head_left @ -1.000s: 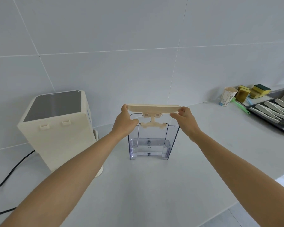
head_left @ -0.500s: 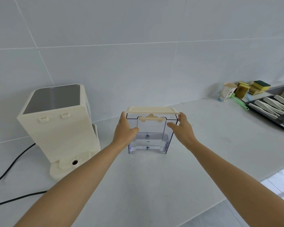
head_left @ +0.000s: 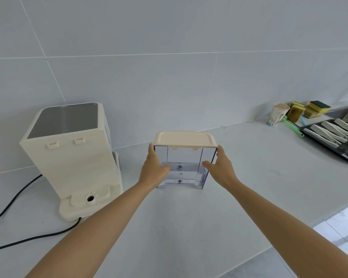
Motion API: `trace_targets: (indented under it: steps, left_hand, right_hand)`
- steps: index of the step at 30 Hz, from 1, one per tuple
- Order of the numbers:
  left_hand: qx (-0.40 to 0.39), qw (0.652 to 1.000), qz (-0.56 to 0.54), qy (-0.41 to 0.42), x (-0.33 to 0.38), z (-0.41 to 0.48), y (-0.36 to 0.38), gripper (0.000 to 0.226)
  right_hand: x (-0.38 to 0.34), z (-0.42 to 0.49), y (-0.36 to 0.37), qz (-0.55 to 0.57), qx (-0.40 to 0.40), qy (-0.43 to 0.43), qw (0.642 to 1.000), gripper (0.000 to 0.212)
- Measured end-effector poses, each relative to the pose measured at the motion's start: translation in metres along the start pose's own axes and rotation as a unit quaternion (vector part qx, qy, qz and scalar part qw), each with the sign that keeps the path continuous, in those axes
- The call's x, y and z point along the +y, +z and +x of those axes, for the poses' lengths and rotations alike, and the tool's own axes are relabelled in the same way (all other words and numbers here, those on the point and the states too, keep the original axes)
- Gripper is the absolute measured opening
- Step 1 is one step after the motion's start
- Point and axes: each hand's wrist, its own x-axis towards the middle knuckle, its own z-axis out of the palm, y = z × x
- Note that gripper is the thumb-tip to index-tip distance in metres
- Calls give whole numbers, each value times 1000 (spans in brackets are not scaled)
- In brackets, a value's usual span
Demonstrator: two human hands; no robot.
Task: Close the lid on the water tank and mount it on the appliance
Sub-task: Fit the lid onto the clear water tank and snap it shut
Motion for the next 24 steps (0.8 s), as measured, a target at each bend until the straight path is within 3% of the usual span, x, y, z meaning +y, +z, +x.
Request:
trace_targets:
  steps: [3, 8, 19, 24]
  left_hand:
    - [4, 1000, -5, -6, 0, 0, 0, 76]
    - [36, 993, -67, -85, 6, 3, -1, 87]
    - [-59, 962, -226, -144, 24, 2, 12, 99]
    - [-63, 961, -222, -152, 24, 5, 11, 100]
  right_hand:
    - [1, 4, -4, -30, -10, -9, 999, 51]
    - [-10, 27, -19, 14, -17, -7, 1000, 75]
    - [-25, 85, -20, 32, -118, 41, 992, 64]
    - [-29, 88, -15, 17, -114, 53, 992, 42]
